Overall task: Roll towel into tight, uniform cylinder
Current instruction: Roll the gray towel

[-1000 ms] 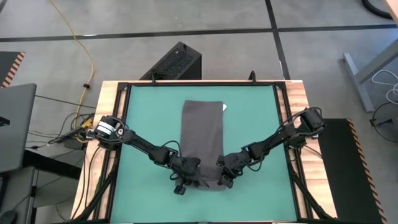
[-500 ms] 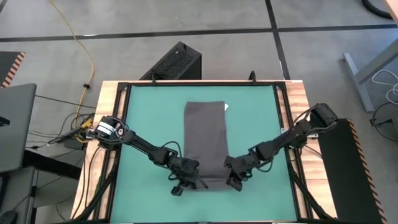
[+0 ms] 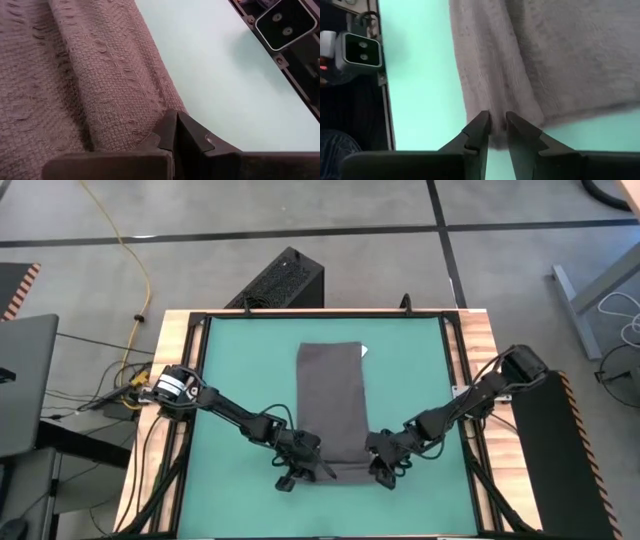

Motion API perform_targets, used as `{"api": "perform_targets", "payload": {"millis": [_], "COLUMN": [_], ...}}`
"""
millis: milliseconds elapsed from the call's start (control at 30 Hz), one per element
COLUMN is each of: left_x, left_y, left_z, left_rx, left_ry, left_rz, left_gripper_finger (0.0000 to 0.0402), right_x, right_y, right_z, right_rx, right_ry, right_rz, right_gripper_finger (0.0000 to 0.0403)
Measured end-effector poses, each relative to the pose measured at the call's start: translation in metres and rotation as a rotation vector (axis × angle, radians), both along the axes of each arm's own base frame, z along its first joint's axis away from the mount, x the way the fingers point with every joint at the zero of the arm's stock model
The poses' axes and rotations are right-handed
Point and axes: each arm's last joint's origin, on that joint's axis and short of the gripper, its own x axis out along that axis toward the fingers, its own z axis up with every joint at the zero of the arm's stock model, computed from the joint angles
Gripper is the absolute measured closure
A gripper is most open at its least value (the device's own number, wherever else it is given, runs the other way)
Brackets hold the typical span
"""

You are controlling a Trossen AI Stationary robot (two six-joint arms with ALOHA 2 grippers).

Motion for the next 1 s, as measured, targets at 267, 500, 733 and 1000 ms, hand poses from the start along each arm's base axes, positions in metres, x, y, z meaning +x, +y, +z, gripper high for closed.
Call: {"api": "perform_targets", "payload": {"millis": [267,500,733,1000], "left_x": [0.0,-0.001,-0.002,0.002], "left_y": [0.0,0.001,0.006,0.017], "left_z": [0.0,0.013,0.041,0.042], "left_rx": [-0.014,-0.051,-0.083,-0.083], "left_ry": [0.003,-0.018,-0.088,-0.097], "left_rz": [-0.017,-0.038,-0.034,-0.003], "left_gripper_finger": [0.0401,0.0401,0.0401,0.0401], "right_x": [-0.007,-0.009,-0.023,-0.024], "right_y": [-0.002,0.005,0.037,0.075], "right_z": [0.004,0.006,0.032,0.009], "right_rx": [-0.036,-0.154,-0.44,-0.681], "right_ry": [0.02,-0.065,-0.311,-0.497], "right_rz": [0.029,0.022,0.008,0.145], "right_gripper_finger": [0.0257,0.0212,0.0214,0.0215]}}
